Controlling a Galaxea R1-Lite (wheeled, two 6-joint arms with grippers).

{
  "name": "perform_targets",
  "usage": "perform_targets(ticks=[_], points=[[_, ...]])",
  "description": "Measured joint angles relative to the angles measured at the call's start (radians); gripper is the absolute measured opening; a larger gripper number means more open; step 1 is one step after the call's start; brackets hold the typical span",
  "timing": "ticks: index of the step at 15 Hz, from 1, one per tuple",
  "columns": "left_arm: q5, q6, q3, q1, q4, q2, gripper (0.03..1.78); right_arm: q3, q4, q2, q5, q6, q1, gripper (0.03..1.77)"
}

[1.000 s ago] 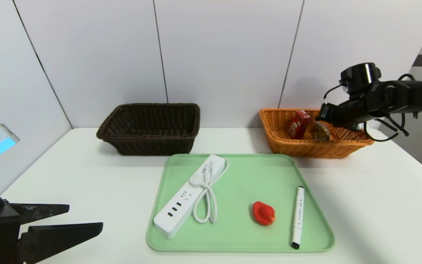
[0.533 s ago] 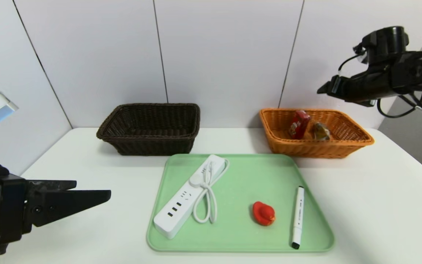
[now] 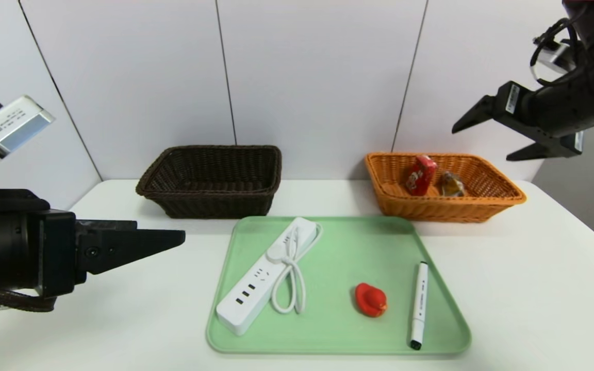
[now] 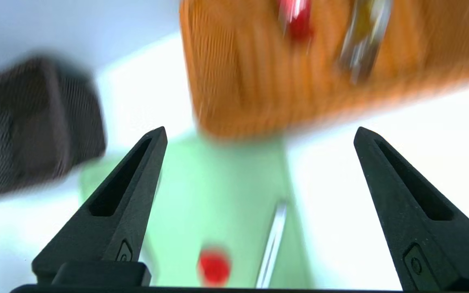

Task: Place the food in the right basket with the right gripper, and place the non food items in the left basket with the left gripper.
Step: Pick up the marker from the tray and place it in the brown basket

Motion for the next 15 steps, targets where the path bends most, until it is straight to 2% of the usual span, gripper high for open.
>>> perform_targets(ticks=[3,5,9,11,15], points=[[0.006,-0.003,-0.051,-0.029,0.069,0.057,1.69,-0.006,0.244,-0.025,0.108,0.108,0.061,1.63],[0.042,-0.004,-0.091,-0.057,0.108,0.103,1.69,0.036,0.295,-0.026,0.155,0.180,0.102,1.65],[0.157,-0.006,-0.110,-0.123,0.108,0.170,1.69,0.174,0.291,-0.006,0.159,0.248,0.167,1.67],[0.162,-0.005,-0.107,-0.135,0.109,0.184,1.69,0.231,0.280,0.022,0.159,0.277,0.198,1.68],[0.162,-0.006,-0.104,-0.138,0.109,0.191,1.69,0.273,0.247,0.090,0.151,0.282,0.240,1.69]])
